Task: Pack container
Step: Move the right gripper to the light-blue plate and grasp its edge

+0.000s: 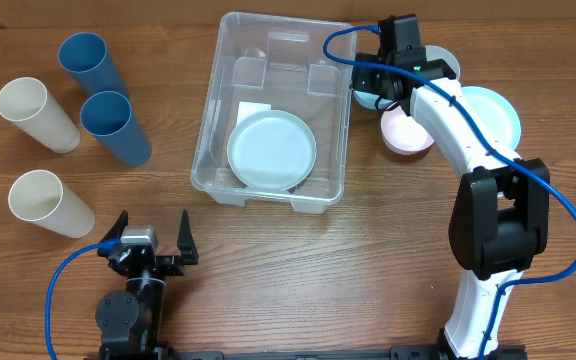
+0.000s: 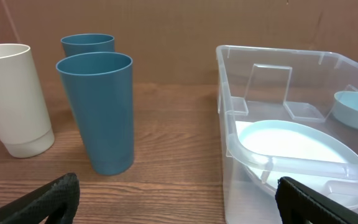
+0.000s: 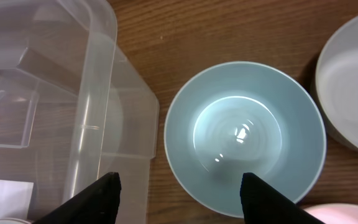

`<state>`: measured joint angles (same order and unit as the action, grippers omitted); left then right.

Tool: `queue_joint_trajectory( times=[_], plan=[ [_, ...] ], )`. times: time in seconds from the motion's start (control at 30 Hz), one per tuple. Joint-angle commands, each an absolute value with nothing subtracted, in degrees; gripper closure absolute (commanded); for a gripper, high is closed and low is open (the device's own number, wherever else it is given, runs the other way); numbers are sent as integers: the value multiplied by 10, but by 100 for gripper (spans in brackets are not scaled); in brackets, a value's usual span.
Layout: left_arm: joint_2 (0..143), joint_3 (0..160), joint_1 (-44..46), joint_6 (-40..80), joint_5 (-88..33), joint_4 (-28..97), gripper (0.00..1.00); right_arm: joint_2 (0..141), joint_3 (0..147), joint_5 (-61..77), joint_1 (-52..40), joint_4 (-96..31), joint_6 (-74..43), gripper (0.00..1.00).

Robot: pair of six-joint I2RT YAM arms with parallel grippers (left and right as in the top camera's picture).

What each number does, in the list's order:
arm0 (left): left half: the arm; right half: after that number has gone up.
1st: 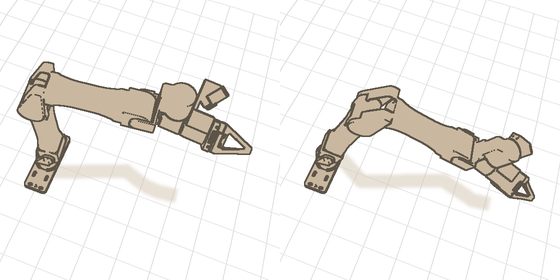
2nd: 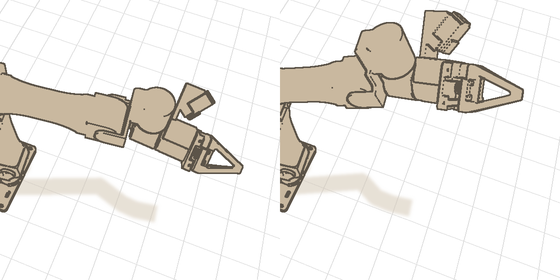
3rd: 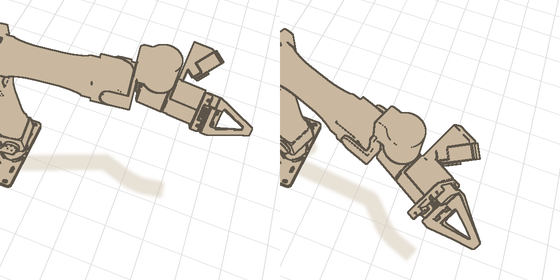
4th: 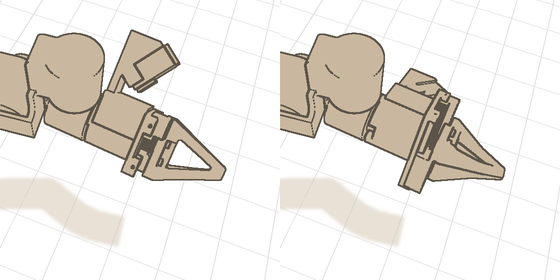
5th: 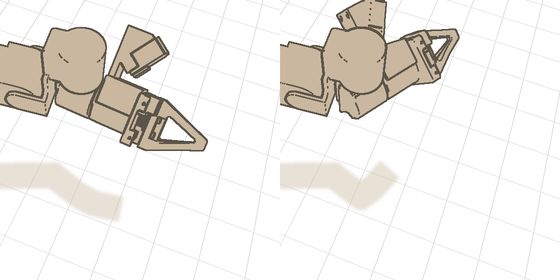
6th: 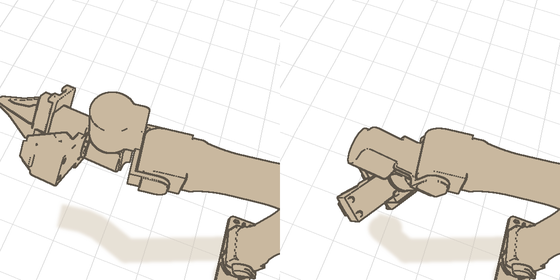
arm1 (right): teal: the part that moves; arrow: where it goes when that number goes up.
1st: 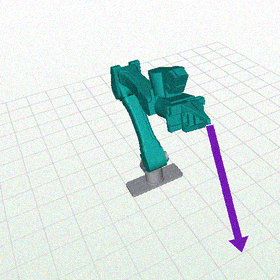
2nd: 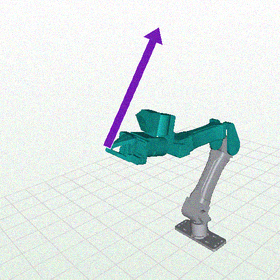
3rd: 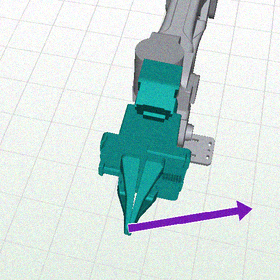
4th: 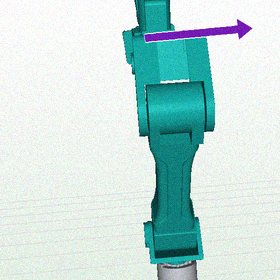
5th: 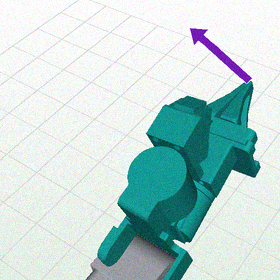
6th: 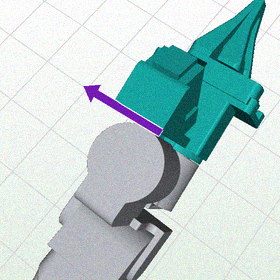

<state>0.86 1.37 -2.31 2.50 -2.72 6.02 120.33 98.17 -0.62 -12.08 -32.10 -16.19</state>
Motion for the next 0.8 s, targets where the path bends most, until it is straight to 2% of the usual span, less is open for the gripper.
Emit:
queue_joint_trajectory(
  times=[0.0, 0.37, 0.57, 0.6, 0.63, 0.7, 0.77],
  plan=[
    [4, 12, -26, 12, -25, 60, 0, 1197, 985, 25, -123, -311, -144, 37],
    [4, 12, -26, 12, -26, 60, 0, 1197, 985, 72, -142, -296, -86, 37],
    [4, 12, -26, 12, -25, 60, 0, 1197, 988, -33, -134, -316, -170, 36],
    [4, 12, -26, 12, -26, 60, 0, 1197, 991, -74, -128, -345, -213, 36],
    [4, 12, -26, 12, -25, 60, 0, 1197, 991, -102, -122, -366, -243, 35],
    [4, 12, -26, 12, -25, 60, 0, 1196, 994, -135, -104, -413, -289, 25],
    [4, 12, -26, 12, -25, 60, 0, 1195, 1003, -139, -71, -464, -325, 19]
  ],
)
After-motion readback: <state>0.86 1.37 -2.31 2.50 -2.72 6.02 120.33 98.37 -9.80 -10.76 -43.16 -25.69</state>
